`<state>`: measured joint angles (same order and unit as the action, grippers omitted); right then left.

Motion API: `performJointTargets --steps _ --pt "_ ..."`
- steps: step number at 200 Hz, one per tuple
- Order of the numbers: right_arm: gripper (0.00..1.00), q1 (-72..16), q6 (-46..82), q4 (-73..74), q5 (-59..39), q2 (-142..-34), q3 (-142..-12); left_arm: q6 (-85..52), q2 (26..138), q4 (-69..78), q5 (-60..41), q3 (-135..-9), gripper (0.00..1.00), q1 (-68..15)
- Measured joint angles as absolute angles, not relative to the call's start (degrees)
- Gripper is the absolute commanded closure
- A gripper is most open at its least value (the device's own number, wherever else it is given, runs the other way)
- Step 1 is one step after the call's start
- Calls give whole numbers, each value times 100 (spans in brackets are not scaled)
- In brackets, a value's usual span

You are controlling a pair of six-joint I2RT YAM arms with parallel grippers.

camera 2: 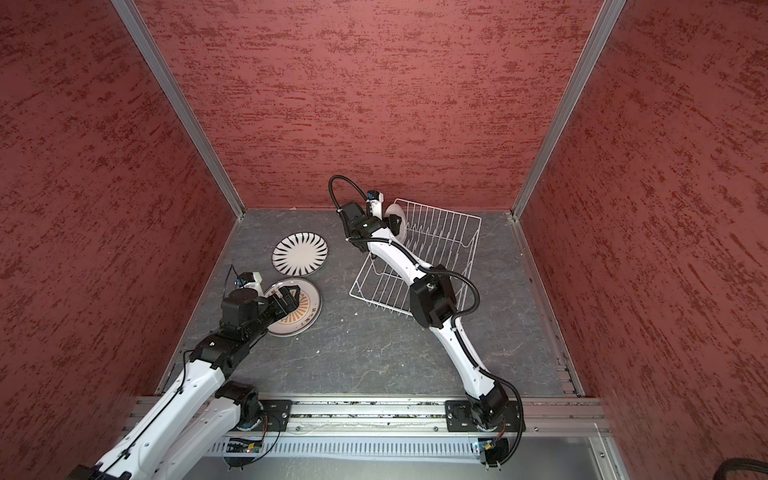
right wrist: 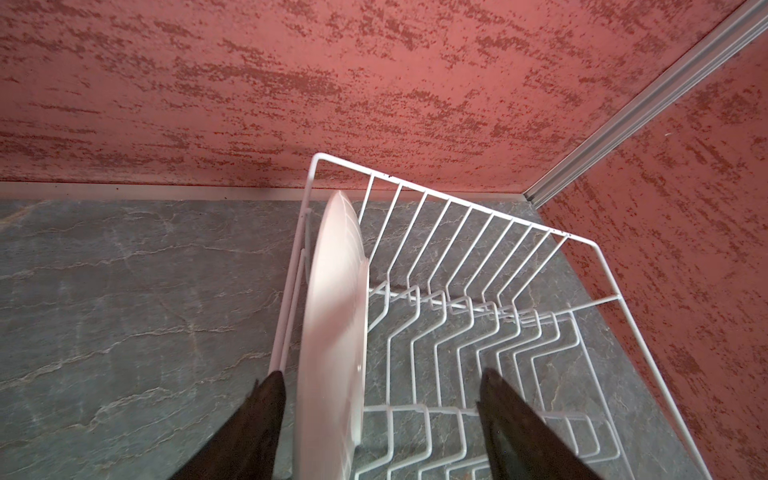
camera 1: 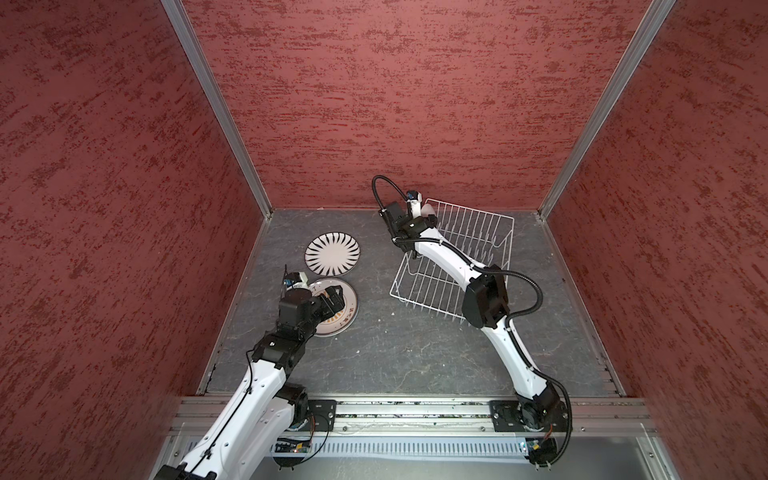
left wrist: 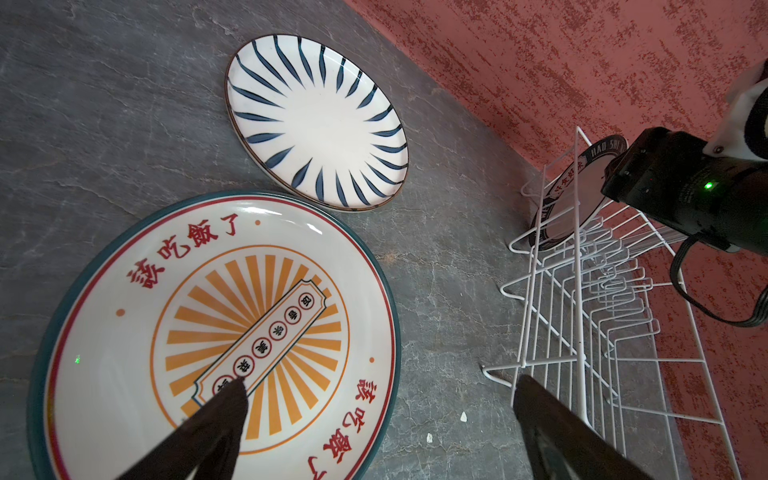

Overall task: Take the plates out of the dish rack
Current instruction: 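Lower the right gripper around the rim of the white bowl in the rack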

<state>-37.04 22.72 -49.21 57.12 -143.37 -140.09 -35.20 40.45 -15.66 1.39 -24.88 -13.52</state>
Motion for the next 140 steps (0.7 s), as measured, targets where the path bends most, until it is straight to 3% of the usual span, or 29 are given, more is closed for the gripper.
performJointTargets --steps 140 --pt "52 -3691 2561 -4899 5765 -14339 -13627 -3509 4047 -1568 134 -2488 1 -1352"
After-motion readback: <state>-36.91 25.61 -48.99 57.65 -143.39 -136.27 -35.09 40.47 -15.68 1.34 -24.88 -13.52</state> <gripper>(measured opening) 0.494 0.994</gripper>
